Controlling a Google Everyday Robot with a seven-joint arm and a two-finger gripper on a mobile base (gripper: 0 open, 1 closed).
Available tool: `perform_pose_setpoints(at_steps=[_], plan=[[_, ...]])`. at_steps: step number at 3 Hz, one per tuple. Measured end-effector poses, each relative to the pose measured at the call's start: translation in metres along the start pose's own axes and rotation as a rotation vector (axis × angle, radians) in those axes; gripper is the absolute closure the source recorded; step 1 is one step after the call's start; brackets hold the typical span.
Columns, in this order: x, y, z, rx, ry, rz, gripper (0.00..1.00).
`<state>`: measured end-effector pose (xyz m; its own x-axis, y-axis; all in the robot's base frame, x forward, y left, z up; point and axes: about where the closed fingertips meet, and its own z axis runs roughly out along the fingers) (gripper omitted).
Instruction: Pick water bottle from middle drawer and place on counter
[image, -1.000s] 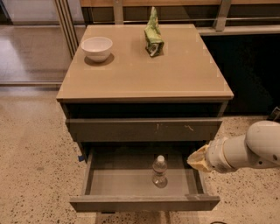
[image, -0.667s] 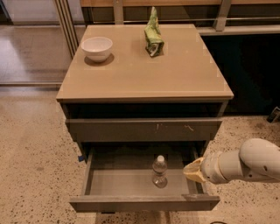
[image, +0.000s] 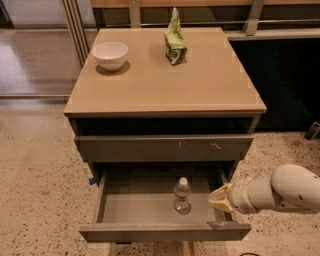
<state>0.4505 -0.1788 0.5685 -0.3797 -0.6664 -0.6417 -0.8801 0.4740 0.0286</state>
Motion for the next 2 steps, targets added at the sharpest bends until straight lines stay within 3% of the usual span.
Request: perform_pose_setpoints(at_steps=[2], plan=[[0.015,-0.013,0.040,0.007,-0.119,0.008,0.34]])
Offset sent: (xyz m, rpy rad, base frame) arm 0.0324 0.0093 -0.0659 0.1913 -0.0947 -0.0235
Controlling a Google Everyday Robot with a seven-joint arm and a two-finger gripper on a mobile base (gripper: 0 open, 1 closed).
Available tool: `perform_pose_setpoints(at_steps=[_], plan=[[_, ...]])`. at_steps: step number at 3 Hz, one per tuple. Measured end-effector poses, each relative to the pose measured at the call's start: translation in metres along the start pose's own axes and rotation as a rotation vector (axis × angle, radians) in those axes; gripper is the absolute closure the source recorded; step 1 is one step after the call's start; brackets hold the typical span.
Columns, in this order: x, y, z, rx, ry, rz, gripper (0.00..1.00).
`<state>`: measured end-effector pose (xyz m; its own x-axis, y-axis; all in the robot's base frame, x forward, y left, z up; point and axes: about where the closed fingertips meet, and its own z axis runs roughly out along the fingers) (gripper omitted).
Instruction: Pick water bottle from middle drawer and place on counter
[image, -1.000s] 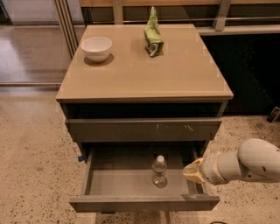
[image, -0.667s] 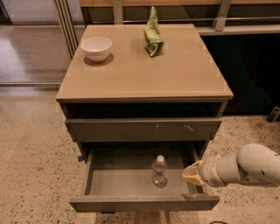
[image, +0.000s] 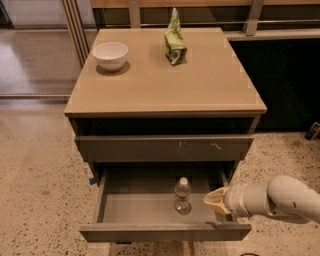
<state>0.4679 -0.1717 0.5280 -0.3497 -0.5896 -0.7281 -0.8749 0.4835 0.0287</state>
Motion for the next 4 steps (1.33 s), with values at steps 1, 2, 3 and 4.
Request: perform_pose_setpoints(at_steps=[1,2,3,4], plan=[[0.004,-0.007,0.020,-0.019,-0.072,0.001,0.13],[0.005,-0.012,0.038,-0.048,-0.132,-0.001,0.07],[0.003,-0.016,0.054,-0.071,-0.189,-0.011,0.09],[-0.003,-0.020,0.072,-0.092,-0.246,-0.029,0.09]])
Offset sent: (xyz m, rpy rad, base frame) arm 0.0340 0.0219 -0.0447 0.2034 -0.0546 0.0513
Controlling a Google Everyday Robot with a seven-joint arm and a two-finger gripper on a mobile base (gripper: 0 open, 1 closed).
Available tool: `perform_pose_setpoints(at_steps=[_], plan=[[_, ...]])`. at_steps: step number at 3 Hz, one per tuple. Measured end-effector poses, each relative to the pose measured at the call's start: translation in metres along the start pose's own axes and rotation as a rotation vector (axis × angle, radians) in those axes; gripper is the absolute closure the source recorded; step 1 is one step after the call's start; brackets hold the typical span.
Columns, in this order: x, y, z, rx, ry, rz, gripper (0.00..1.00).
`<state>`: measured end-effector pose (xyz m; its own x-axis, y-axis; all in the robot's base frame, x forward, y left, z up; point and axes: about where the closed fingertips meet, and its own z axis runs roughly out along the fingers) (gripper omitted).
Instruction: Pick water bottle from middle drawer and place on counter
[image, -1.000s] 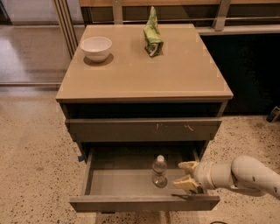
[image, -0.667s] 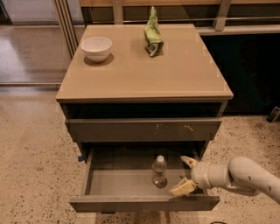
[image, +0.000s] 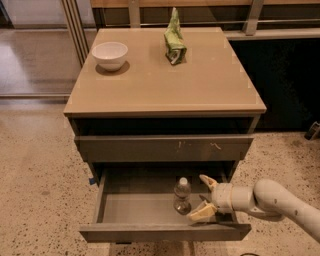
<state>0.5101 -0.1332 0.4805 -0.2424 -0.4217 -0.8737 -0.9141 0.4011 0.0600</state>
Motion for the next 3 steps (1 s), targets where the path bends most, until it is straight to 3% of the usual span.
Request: perform_pose_setpoints(at_steps=[3], plan=[[-0.020,-0.003,0.056,-0.107,-0.094,-0.092,0.14]])
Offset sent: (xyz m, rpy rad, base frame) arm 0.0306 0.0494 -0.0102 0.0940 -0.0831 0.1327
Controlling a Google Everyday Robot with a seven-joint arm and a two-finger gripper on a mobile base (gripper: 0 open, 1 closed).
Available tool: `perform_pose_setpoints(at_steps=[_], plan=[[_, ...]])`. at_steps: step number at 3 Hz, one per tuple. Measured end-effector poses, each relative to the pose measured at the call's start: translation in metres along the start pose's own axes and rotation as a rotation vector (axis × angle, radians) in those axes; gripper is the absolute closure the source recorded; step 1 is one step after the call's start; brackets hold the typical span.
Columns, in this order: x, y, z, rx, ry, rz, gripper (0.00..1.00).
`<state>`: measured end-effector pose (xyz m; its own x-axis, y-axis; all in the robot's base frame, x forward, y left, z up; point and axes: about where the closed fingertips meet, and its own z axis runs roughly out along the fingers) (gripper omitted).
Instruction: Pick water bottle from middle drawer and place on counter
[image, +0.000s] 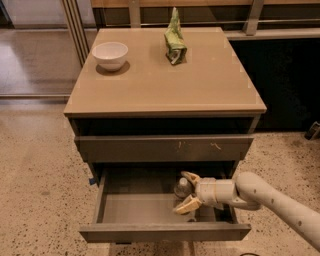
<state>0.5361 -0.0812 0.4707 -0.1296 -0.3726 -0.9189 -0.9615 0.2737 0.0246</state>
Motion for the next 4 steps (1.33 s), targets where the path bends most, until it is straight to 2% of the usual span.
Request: perform_pose_setpoints(at_steps=[1,3,4], plan=[[-0.0001,0.0000,0.0002,0.000,0.000,0.000,0.33],[-0.0003,0.0001,0.0003,-0.001,-0.001,0.000,0.80],[-0.0013,0.0006,0.0006,-0.003,-0.003,-0.001,1.00]])
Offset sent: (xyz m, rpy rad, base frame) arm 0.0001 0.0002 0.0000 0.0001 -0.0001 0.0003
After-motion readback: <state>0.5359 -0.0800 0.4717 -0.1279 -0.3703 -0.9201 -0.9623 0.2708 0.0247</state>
